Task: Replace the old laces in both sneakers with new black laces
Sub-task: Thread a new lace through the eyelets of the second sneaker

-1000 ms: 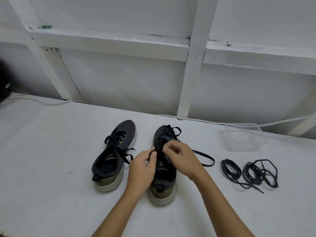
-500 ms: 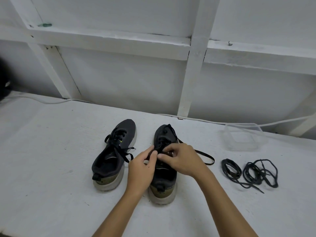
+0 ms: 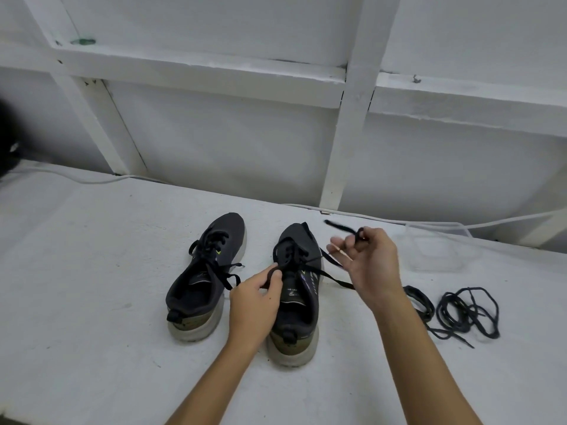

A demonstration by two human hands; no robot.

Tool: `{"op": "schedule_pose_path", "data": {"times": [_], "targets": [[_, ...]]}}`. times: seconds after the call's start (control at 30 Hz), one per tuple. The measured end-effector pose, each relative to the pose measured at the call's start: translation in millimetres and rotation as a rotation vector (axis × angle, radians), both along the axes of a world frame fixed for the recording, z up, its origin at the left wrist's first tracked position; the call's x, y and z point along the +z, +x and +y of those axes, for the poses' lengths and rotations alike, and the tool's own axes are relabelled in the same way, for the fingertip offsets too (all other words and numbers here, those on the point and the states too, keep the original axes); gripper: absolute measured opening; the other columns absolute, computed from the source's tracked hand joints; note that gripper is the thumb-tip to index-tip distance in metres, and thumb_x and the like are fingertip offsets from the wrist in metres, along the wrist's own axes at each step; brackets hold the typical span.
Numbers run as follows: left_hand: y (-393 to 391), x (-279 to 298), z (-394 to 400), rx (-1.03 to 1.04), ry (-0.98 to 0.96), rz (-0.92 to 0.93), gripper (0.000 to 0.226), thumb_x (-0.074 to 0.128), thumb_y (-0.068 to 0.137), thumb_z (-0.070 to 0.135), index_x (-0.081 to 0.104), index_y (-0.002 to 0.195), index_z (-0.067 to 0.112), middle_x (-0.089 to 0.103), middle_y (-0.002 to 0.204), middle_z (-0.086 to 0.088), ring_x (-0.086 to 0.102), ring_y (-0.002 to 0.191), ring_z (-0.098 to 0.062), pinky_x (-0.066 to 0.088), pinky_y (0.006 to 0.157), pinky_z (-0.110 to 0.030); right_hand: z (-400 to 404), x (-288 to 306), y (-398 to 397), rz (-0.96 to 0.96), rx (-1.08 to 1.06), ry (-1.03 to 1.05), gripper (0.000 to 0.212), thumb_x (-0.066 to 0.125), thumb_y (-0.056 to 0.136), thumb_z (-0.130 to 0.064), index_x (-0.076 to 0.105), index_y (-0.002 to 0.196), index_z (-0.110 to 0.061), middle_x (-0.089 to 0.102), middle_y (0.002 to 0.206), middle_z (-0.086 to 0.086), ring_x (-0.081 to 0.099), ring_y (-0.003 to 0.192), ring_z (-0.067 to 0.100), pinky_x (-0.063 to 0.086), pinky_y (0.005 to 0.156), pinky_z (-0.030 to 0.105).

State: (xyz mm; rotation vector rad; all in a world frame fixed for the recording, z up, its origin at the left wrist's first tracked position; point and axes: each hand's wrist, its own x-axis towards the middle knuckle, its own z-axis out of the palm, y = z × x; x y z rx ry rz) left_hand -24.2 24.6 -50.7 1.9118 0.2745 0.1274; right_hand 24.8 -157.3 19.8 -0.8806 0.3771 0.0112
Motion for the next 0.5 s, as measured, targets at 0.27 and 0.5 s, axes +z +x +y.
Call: {"op": "schedule_pose_path", "data": {"times": [0.27, 0.5], "targets": [[-2.8, -0.1, -0.1, 0.006, -0.048, -0.039, 0.01, 0.063, 0.095, 0.033, 0.069, 0.103, 0.031, 0.072, 0.091, 0.02, 0.066, 0.09, 0.003, 0.054, 0.078, -0.02, 26.3, -23.5, -17.9, -0.184, 0.59, -1.358, 0.014, 0.073, 0.088, -0.043, 0.078, 0.096, -0.032, 0.07, 0.082, -0.019, 0.062, 0.077, -0.002, 0.041, 0.064, 0.01], [-6.6, 3.3, -5.0, 0.066, 0.085, -0.111, 0.012, 0.062, 0.096, 0.026, 0.071, 0.09, 0.022, 0.067, 0.075, 0.018, 0.062, 0.066, -0.009, 0.044, 0.056, -0.015, 32.3, -20.8, -13.9, -0.117, 0.463, -0.832, 0.019, 0.052, 0.103, -0.021, 0.061, 0.087, -0.018, 0.06, 0.068, -0.003, 0.057, 0.064, 0.009, 0.049, 0.064, 0.019]]}}
